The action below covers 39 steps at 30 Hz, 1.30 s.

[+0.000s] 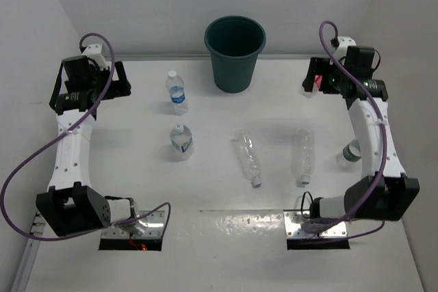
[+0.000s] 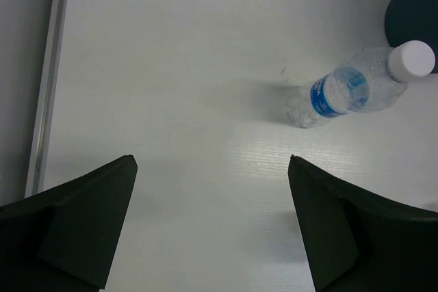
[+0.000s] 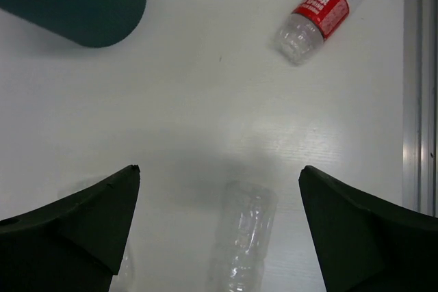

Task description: Put the plastic bottles in the bin

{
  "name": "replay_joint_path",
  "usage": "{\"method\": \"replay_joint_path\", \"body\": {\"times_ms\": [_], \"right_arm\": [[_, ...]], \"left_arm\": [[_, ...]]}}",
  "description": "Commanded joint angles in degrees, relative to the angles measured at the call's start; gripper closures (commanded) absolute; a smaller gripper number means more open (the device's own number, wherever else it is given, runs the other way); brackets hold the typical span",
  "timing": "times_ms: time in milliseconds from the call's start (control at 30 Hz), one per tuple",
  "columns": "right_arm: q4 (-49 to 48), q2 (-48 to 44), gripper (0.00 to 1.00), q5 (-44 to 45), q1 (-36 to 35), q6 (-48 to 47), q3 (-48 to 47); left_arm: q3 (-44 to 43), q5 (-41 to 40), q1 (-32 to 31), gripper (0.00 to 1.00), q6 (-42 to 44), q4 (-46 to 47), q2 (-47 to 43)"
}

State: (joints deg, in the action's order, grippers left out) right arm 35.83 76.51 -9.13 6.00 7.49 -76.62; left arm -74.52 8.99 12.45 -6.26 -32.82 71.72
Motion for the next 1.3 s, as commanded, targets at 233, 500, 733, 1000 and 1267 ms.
{"method": "replay_joint_path", "body": {"times_ms": [233,500,733,1000,1267], "right_arm": [[5.04,26.57,0.09,17.46,-0.81,9.12,-28.56],[3.28,44.60,0.09,22.04,-0.20,11.50,-41.32],[0.03,53.12,0.09,23.01,1.38,13.25,-46.34],[-2.52,59.54,0.08,24.42,1.73,13.43,-46.78],[-4.54,66.92,0.12,24.95,3.31,14.83,-51.60]], "left_arm": [[-0.54,-0.21,0.03,0.00,-0.24,2.94,-0.71],[-0.54,-0.82,0.03,0.00,-1.47,2.94,0.43],[2.36,-1.87,0.03,0.00,-2.61,3.46,0.43],[4.12,-2.93,0.03,0.00,-3.14,3.46,-0.62],[4.64,-4.07,0.03,0.00,-3.14,3.46,-0.09]]}}
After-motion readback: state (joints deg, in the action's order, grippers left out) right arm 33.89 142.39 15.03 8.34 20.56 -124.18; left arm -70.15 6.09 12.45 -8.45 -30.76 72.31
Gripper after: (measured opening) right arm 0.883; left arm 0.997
